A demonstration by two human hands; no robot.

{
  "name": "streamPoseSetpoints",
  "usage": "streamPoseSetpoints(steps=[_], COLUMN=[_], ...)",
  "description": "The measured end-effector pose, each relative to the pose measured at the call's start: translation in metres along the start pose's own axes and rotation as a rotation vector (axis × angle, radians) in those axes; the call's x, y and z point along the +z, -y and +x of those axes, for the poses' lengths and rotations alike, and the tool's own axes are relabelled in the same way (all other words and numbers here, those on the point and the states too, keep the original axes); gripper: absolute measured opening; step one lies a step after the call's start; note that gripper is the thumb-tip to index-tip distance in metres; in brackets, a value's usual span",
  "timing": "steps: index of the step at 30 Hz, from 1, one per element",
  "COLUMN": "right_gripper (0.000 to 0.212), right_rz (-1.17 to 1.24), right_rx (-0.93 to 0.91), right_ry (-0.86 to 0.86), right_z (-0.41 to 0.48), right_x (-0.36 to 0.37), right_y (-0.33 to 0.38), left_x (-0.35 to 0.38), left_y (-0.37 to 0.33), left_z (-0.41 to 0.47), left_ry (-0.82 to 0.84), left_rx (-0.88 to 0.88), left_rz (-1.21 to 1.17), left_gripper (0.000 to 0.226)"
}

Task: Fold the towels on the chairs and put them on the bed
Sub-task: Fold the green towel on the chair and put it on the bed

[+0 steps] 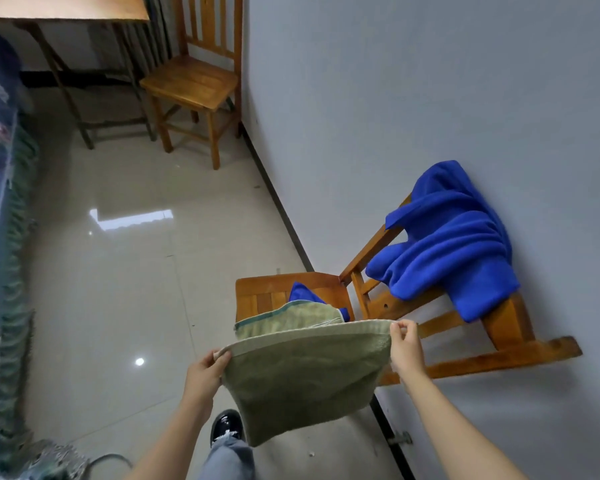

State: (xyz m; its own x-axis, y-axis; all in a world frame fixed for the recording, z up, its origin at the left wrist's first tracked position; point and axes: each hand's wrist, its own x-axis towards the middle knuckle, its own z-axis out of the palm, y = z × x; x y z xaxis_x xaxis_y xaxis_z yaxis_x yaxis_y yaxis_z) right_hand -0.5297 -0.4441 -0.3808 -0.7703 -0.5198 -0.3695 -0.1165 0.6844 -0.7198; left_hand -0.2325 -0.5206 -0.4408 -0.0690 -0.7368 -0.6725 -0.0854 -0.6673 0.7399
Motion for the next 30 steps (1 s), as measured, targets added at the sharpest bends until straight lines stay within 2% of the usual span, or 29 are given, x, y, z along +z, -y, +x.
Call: streamPoseSetpoints(steps=[8,16,21,24,27,30], right_gripper=[0.021,0.012,0.010,0.013,0.012,0.012], right_rz=[0.010,-0.167,-0.255,-0.301,-0.278,-0.298], right_rx=[0.094,-0.006,-0.048,-0.104,-0.133,-0.109], right_ry=[-0.040,0.058,0.107,0.090,0.046,0.066], right_z=[0.059,0.146,0.181,0.200,0.212,0.224], right_x=[0.066,0.120,0.154,0.177,0.196,0.211], right_y=[-0.002,-0.043,-0.064,-0.067,-0.066,-0.073], left_x=[0.011,0.043,0.049,0.047,0.046,0.047], left_y=[-0.006,0.029,0.054,0.067,0.075,0.083], left_z=[0.069,0.131,0.173,0.196,0.213,0.228], left_ry=[-0.092,-0.265,-0.334,-0.338,-0.337,-0.341], left_rx=[-0.145,-0.185,-0.256,-0.273,-0.273,-0.261], left_rz=[-0.012,-0.070,-0.121,-0.180,-0.207,-0.179], left_gripper=[0.022,0.020,0.045,0.042,0.019,0.007])
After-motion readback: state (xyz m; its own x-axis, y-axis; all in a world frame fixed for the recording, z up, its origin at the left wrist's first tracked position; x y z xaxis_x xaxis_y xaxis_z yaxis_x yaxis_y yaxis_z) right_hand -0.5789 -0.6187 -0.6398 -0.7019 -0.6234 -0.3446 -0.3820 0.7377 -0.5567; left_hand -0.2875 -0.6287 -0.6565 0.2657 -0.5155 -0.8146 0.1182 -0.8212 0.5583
